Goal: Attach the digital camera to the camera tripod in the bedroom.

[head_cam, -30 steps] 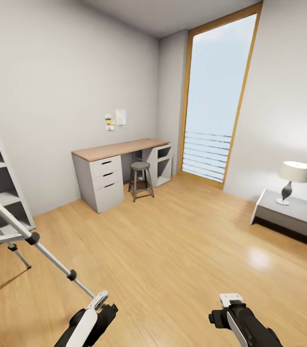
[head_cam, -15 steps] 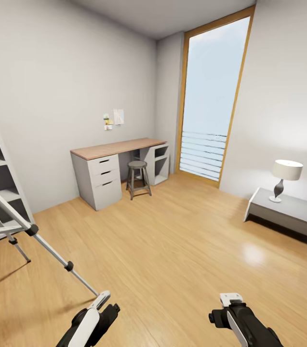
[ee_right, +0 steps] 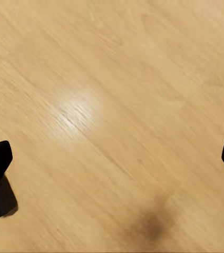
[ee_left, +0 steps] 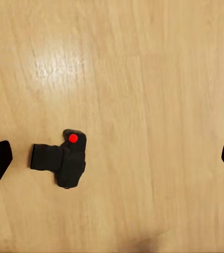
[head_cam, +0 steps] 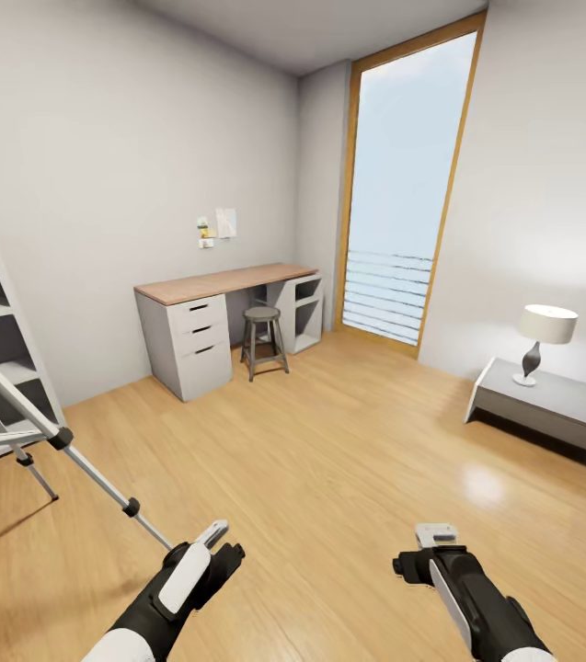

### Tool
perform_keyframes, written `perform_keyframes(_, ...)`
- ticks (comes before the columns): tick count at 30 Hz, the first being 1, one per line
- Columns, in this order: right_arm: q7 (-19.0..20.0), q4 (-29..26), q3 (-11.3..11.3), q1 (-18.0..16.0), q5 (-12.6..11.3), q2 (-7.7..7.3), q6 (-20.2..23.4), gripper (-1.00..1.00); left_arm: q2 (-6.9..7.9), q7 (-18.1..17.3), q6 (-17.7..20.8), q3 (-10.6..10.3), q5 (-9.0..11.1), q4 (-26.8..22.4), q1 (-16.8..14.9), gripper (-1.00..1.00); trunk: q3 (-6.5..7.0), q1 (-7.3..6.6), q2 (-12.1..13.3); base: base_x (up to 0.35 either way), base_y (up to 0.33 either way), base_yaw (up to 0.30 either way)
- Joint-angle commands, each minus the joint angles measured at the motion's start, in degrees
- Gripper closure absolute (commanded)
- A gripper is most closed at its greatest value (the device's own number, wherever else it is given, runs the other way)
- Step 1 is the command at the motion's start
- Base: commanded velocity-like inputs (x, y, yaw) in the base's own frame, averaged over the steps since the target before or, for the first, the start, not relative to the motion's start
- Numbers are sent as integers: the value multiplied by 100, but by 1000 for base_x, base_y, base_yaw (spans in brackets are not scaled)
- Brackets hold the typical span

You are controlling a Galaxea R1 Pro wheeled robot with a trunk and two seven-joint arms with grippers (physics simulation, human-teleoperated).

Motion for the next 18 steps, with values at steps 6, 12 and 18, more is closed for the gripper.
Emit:
perform_keyframes(6, -4, -879, 14, 6, 0, -12, 1164, -100, -20, 74, 35, -80, 287, 143, -133, -100, -78, 87, -163, 0, 0, 0)
perform_keyframes(12, 1, -1776, 37, 59, -9, -11, 1753, -100, -21, 65, 44, -143, 403, 215, -166, -100, -186, 219, -404, 0, 0, 0)
perform_keyframes(18, -2, -2565, 45, 74, -11, 10, 2376, -100, -34, 33, 56, -166, 420, 254, -171, -100, -294, 351, -645, 0, 0, 0)
